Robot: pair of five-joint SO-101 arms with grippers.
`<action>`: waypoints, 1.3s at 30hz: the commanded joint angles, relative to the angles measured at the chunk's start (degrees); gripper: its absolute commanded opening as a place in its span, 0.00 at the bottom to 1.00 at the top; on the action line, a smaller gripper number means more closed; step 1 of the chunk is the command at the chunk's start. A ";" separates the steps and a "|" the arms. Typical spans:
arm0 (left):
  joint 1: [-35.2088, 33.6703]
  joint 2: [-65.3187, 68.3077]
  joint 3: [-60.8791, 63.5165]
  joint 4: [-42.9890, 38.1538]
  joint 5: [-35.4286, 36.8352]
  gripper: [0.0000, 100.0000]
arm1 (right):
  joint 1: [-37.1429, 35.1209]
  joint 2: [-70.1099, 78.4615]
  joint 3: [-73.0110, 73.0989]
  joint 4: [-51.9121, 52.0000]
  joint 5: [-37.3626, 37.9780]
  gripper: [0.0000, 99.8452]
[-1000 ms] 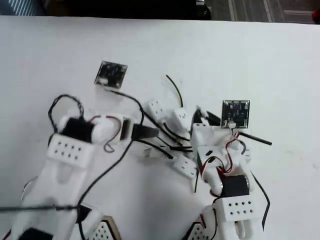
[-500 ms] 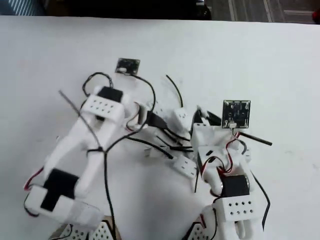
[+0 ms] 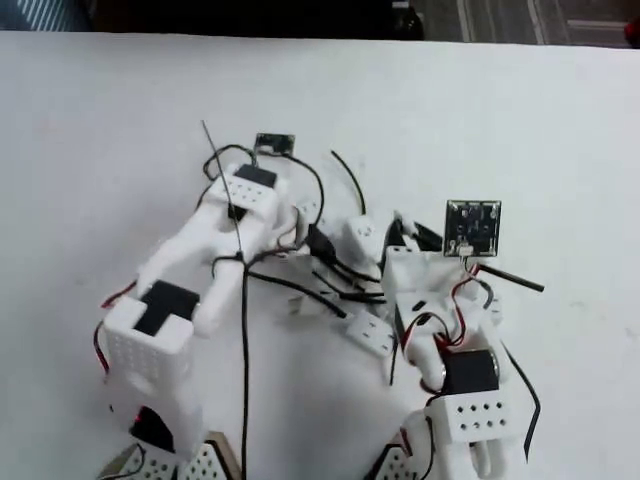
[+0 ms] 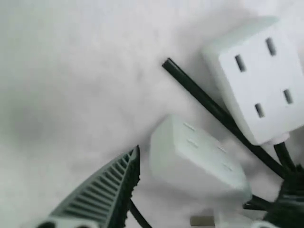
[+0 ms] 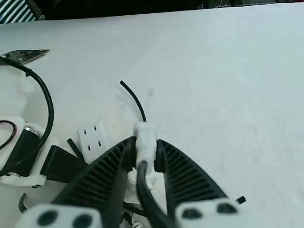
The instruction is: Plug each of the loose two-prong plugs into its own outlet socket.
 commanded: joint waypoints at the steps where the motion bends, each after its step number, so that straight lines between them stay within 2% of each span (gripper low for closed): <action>1: -1.54 0.04 -2.81 -0.44 0.18 0.25 | 0.22 -0.40 -0.26 -1.36 -0.44 0.02; 4: -2.33 -0.04 -2.90 -0.35 -0.18 0.09 | 0.22 -0.40 -0.26 -1.36 -0.35 0.02; 6: -2.51 -0.04 -2.90 -0.44 -2.90 0.02 | 0.13 -0.40 -0.26 -1.36 -0.35 0.02; 10: -2.51 -2.33 -2.90 1.14 -4.57 0.02 | 0.13 -0.40 -0.18 -1.36 -0.35 0.02; 14: -2.68 -9.98 -2.90 3.25 -5.54 0.02 | 0.13 -0.40 -0.18 -1.27 -0.35 0.02; 20: -6.73 -20.44 -2.90 3.16 -14.07 0.02 | 0.13 -0.40 -0.18 -1.27 -0.35 0.02; 27: -8.84 -24.31 -2.55 4.92 -35.08 0.02 | 0.13 -0.40 -0.18 -1.27 -0.35 0.02; 30: -8.31 -24.84 -2.29 7.47 -41.23 0.02 | 0.13 -0.40 -0.18 -1.27 -0.26 0.02; 34: -6.37 -24.92 -0.35 9.32 -43.69 0.02 | 0.13 -0.40 -0.18 -1.27 -0.26 0.02; 39: -1.80 -24.92 7.38 3.69 -43.69 0.02 | 0.13 -0.40 0.26 -1.36 -0.09 0.02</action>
